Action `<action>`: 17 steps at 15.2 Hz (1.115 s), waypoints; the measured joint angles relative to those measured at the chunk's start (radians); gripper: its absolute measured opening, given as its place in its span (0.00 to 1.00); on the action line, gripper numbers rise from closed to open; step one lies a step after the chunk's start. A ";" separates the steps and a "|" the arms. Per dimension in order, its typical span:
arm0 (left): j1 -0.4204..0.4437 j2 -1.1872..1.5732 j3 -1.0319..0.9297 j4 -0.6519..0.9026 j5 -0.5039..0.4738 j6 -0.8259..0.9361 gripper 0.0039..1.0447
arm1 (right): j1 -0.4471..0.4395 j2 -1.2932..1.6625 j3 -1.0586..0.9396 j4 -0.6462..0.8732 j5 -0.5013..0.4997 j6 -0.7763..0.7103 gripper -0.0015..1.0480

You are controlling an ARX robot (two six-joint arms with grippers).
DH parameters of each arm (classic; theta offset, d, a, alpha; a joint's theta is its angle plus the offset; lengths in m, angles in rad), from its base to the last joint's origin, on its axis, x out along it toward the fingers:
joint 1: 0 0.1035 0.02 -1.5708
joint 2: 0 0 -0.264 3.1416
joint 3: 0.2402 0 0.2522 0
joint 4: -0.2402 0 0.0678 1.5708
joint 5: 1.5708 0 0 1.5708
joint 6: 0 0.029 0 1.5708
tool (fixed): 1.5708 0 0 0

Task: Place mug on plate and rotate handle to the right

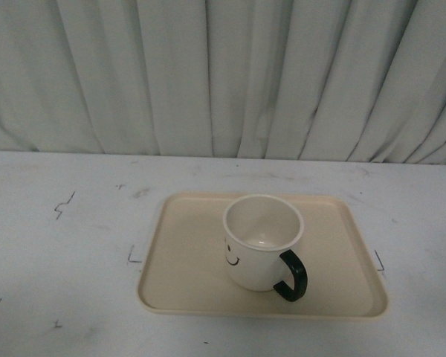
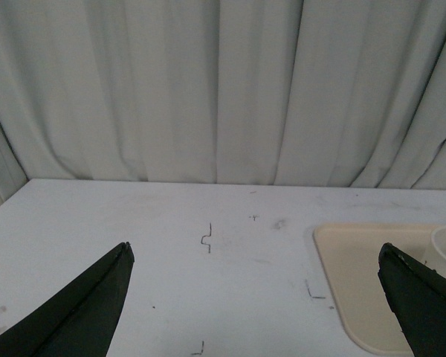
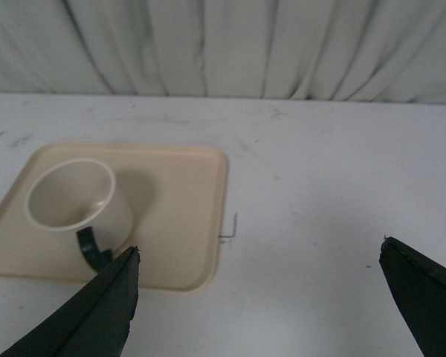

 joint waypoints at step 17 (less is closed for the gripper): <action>0.000 0.000 0.000 0.000 0.000 0.000 0.94 | 0.328 1.332 0.924 -0.284 0.053 0.279 0.94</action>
